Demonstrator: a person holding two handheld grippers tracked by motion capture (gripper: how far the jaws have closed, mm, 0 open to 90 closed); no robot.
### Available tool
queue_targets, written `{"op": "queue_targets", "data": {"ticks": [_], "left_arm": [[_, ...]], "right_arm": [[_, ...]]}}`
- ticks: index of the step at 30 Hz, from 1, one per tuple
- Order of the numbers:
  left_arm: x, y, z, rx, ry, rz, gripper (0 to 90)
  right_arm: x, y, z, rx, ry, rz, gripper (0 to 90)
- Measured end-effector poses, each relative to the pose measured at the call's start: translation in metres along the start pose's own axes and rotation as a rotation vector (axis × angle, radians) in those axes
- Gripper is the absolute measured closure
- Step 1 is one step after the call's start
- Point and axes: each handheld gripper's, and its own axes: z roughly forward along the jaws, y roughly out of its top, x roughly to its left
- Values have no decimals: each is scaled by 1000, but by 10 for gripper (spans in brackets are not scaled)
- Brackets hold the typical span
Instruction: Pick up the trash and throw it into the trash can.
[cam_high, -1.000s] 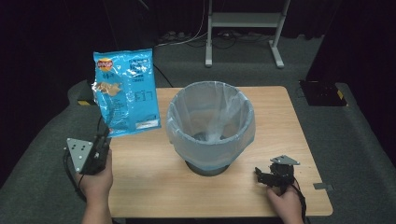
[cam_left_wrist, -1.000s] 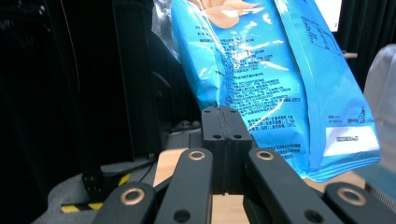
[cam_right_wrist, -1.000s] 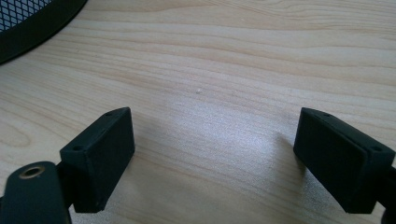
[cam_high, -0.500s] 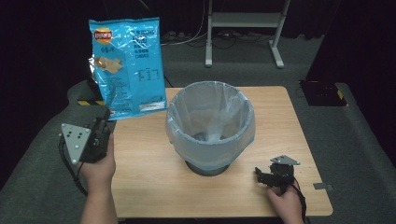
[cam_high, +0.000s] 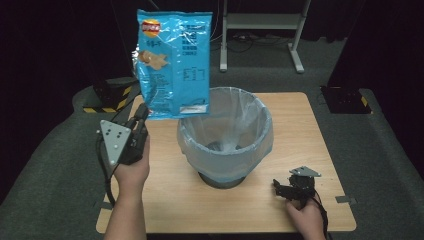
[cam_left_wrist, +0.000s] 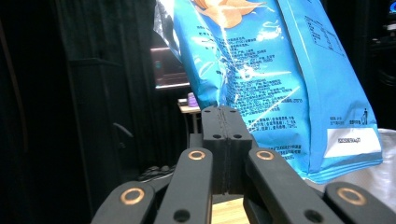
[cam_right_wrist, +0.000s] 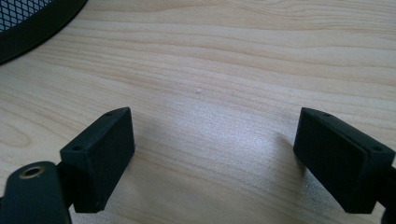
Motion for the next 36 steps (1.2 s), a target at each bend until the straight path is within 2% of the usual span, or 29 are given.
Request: {"op": "queue_targets", "data": {"ticks": [7, 15, 22, 33, 36], "left_arm": [[-28, -1, 16, 7, -54, 6, 897], [-51, 0, 26, 6, -99, 7, 896], [-64, 0, 33, 11, -123, 14, 895], [-76, 2, 39, 7, -149, 19, 895], [-78, 1, 41, 19, -170, 23, 884]], "right_arm": [[0, 0, 0, 0, 1, 0, 125], [0, 0, 0, 0, 1, 1, 126], [0, 0, 0, 0, 2, 1, 126], [0, 0, 0, -1, 2, 0, 131], [0, 0, 0, -1, 2, 0, 130]]}}
